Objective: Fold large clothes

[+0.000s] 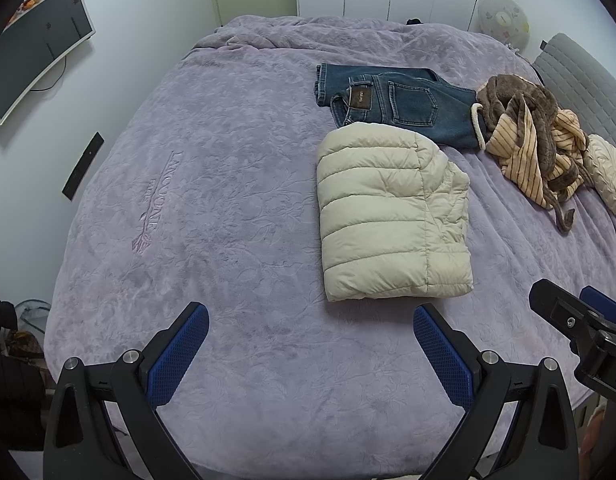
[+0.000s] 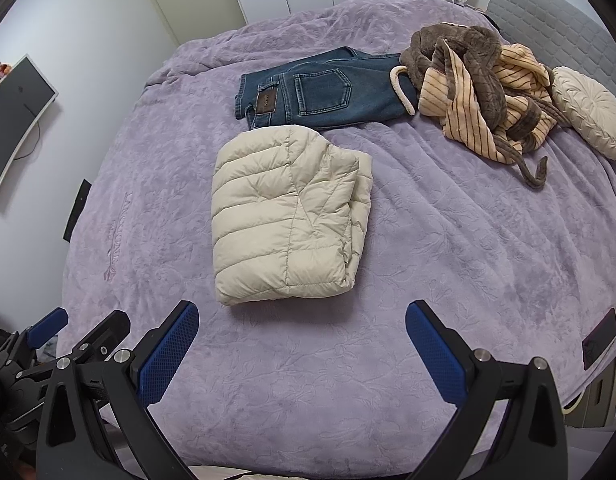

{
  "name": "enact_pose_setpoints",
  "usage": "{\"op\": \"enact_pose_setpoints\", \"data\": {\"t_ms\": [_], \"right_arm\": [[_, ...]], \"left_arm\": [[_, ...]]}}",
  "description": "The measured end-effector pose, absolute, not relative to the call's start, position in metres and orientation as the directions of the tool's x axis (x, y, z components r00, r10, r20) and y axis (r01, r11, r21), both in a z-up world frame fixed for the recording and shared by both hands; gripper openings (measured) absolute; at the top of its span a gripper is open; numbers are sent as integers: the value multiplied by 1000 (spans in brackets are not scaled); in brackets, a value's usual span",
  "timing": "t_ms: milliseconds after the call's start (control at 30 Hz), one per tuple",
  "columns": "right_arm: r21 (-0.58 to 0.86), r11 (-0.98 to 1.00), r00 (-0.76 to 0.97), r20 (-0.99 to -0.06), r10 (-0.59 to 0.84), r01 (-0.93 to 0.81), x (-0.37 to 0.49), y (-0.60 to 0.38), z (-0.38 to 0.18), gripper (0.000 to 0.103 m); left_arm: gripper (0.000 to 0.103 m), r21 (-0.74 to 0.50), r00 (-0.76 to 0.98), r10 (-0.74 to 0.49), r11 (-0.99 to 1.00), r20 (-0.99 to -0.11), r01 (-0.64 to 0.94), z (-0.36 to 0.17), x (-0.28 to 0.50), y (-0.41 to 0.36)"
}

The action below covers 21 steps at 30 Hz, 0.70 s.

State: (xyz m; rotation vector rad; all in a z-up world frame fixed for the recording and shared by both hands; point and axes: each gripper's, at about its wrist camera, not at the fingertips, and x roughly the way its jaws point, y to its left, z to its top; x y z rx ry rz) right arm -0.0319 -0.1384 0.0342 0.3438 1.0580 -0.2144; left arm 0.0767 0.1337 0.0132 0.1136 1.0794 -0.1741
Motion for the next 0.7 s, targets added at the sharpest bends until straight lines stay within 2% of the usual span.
{"op": "enact_pose_setpoints", "data": {"t_ms": [700], "right_arm": [[166, 931, 473, -881, -8, 326, -31, -137, 35, 103]], "left_arm": [[102, 11, 464, -79, 982, -882, 188, 14, 74, 135]]}}
